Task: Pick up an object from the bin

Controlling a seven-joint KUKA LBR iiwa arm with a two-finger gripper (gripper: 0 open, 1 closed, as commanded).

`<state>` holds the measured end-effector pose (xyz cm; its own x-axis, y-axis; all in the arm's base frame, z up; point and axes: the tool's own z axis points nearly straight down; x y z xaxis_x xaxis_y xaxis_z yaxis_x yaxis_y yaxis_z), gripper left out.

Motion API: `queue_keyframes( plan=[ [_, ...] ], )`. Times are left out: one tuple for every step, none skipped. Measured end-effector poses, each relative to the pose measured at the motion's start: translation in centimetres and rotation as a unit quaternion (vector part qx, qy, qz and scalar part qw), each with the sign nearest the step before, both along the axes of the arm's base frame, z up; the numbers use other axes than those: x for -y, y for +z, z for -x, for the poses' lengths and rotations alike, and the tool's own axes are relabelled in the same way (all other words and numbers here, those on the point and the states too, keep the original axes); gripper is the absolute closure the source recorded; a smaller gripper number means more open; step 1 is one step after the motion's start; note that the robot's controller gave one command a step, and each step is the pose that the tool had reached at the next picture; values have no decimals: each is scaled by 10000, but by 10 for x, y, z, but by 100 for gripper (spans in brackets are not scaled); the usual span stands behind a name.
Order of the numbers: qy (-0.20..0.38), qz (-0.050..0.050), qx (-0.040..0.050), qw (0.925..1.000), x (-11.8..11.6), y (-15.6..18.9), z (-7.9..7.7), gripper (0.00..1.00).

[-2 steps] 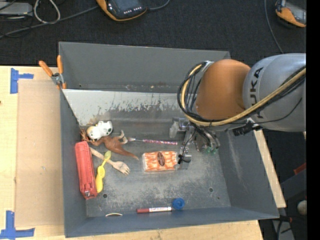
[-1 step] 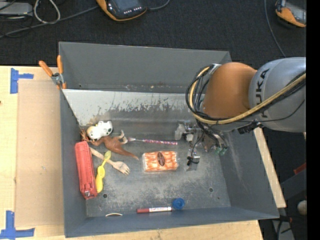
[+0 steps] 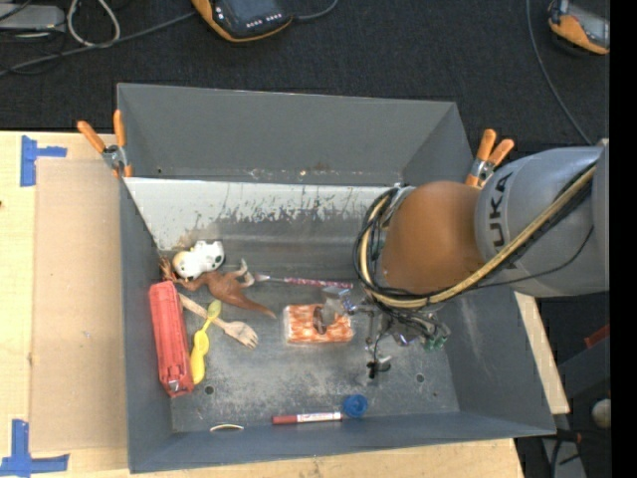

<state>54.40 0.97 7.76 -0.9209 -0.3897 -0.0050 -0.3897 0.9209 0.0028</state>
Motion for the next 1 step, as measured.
queue_keyframes(
  plan=[
    [-753, 0, 29, 9972, -11, -8, -12, 0]
  ],
)
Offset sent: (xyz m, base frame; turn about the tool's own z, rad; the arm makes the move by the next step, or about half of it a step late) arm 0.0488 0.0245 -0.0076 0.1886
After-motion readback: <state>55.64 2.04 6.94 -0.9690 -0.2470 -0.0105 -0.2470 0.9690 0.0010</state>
